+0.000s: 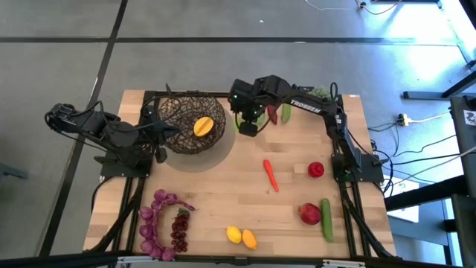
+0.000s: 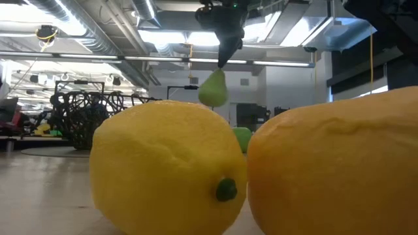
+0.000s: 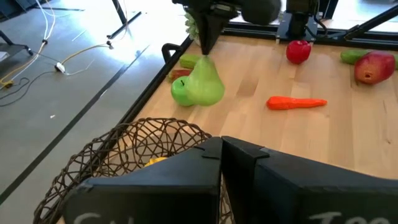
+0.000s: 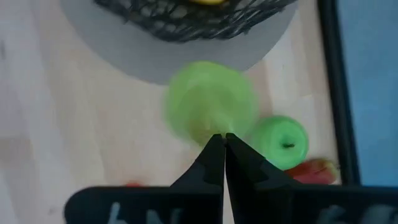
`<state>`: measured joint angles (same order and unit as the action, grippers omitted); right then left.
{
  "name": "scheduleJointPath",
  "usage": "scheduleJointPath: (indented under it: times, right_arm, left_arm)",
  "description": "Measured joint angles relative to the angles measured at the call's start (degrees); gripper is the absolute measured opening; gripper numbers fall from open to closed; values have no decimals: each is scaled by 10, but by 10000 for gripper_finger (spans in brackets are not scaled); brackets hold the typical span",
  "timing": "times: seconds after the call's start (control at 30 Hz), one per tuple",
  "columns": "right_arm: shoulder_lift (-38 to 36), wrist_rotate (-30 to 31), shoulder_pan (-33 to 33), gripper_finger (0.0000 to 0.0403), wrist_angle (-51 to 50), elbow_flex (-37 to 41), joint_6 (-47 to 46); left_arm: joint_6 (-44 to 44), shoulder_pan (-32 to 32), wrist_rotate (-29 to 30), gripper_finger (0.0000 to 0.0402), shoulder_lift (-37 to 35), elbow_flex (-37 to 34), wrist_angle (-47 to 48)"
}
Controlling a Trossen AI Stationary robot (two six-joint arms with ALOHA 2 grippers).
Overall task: Build produce basket
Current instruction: Put the green pear into the black wire basket
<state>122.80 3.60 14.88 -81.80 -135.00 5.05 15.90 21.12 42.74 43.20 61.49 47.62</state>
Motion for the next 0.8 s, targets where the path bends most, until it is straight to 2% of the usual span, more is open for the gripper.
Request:
scheduleJointPath:
  times: [0.3, 0.6, 0.7, 0.8]
  right_arm:
    - [-11, -6, 21, 0, 81, 0, 14]
    - [-14, -60, 25, 0, 201, 0, 29]
    - [-14, -105, 25, 0, 242, 0, 27]
    - [-13, -125, 21, 0, 274, 0, 27]
  left_arm:
    - [0, 0, 19, 0, 0, 0, 10]
    - [0, 0, 50, 0, 0, 0, 15]
    - [0, 0, 50, 0, 0, 0, 16]
    - [0, 0, 50, 0, 0, 0, 17]
